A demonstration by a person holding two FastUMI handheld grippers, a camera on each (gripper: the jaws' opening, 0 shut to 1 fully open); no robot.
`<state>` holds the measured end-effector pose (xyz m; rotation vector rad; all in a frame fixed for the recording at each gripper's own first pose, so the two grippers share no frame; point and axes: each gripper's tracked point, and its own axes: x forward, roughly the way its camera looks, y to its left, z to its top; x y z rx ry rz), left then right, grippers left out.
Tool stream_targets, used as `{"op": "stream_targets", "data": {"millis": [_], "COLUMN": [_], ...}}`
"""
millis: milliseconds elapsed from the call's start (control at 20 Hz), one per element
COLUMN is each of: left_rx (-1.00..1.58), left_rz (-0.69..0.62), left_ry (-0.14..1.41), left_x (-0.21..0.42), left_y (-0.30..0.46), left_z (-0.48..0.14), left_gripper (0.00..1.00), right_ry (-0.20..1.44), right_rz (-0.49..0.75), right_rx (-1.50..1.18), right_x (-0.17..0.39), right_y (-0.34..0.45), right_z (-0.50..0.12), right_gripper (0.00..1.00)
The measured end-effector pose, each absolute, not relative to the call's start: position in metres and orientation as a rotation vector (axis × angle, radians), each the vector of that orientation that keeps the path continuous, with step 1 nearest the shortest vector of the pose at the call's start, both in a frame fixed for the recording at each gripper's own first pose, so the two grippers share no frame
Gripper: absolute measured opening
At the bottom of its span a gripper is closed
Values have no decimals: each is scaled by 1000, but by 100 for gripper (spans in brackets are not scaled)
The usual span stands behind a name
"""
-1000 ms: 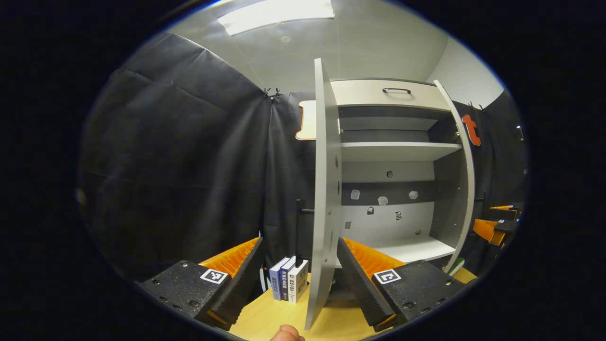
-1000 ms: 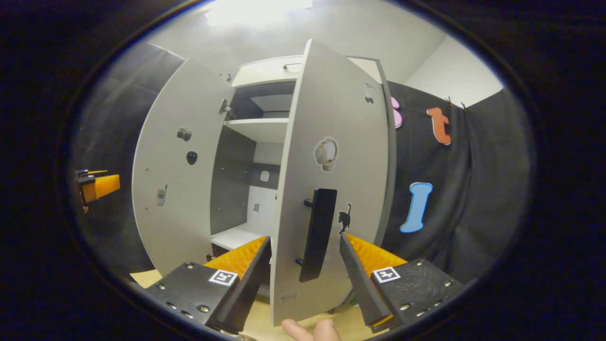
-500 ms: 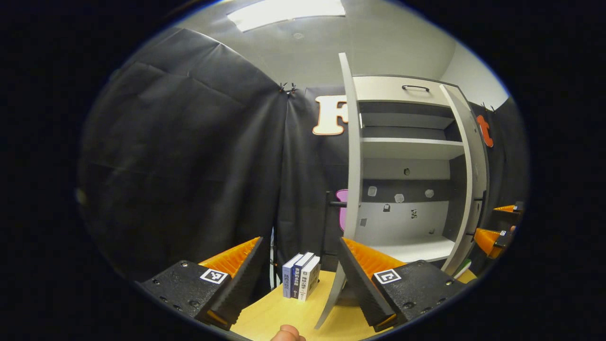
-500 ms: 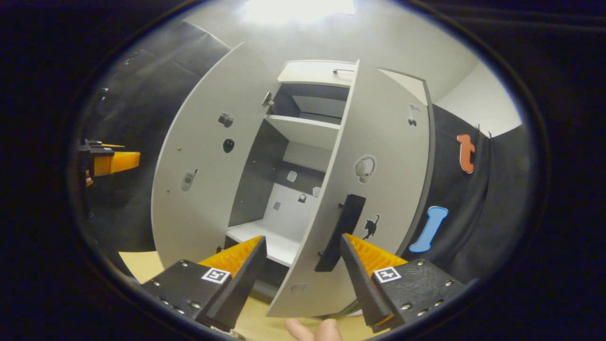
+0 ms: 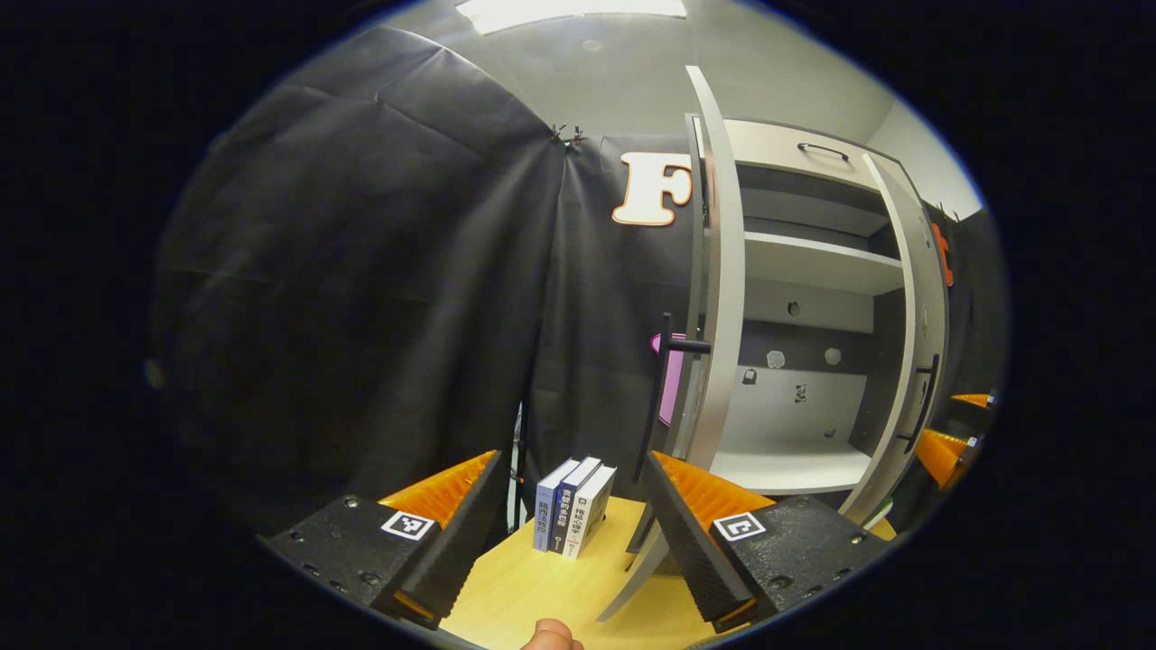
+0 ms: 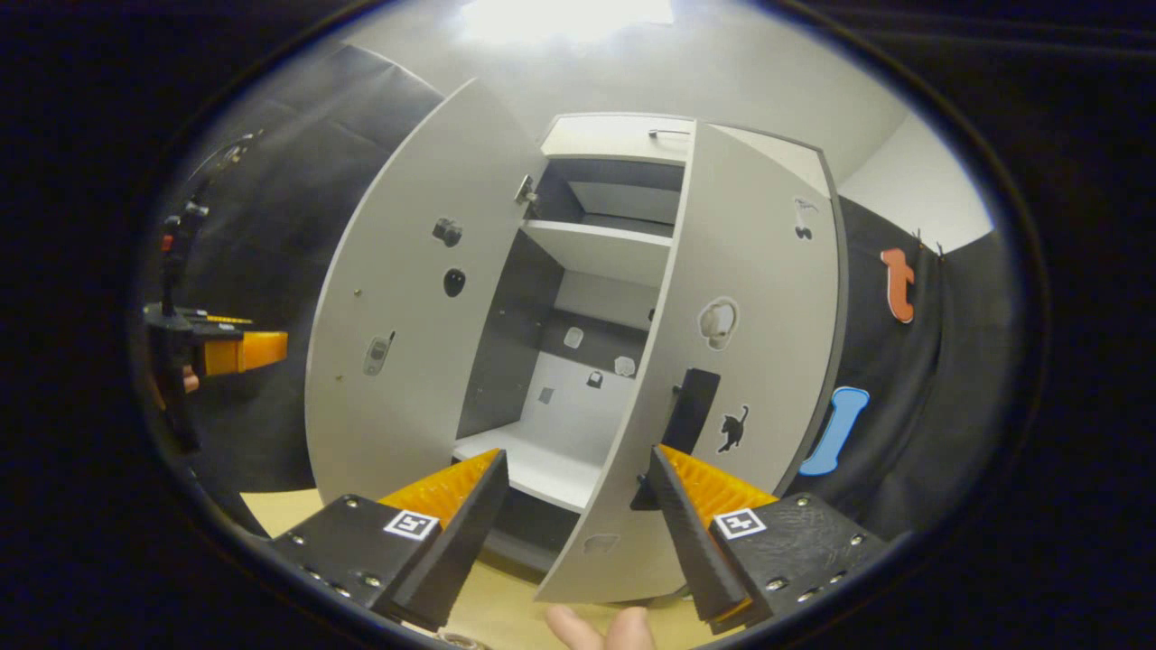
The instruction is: Grasp the bottle in the cabinet with the left hand and place it on the coaster, then close the right door with the right hand and the left door with the left hand.
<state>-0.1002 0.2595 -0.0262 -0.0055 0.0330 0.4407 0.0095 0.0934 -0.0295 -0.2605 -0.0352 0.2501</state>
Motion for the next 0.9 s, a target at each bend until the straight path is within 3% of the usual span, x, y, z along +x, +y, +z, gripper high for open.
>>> {"op": "stream_targets", "data": {"millis": [100,400,450,500,550,600,650,900], "left_rx": [-1,-7,-10,-12,-9,-6,-5,14], "left_rz": [426,380,373,369,372,372,370,344], "left_ry": [41,56,58,60,60,62,65,67], "left_x": [-93,-74,-72,-70,-68,-68,-67,-64], "left_y": [260,262,262,262,264,266,266,265], "left_z": [-30,-37,-38,-39,-39,-39,-40,-38], "left_gripper": [96,96,93,96,93,97,93,96], "right_ry": [-39,-28,-26,-24,-23,-24,-24,-14], "right_rz": [231,166,160,155,150,145,142,130], "right_rx": [-229,-214,-216,-218,-220,-222,-222,-191], "right_x": [13,17,17,18,18,19,20,23], "right_y": [90,78,78,78,77,77,77,72], "right_z": [-26,-30,-31,-32,-33,-33,-34,-36], "right_gripper": [97,97,95,95,95,97,97,97]}}
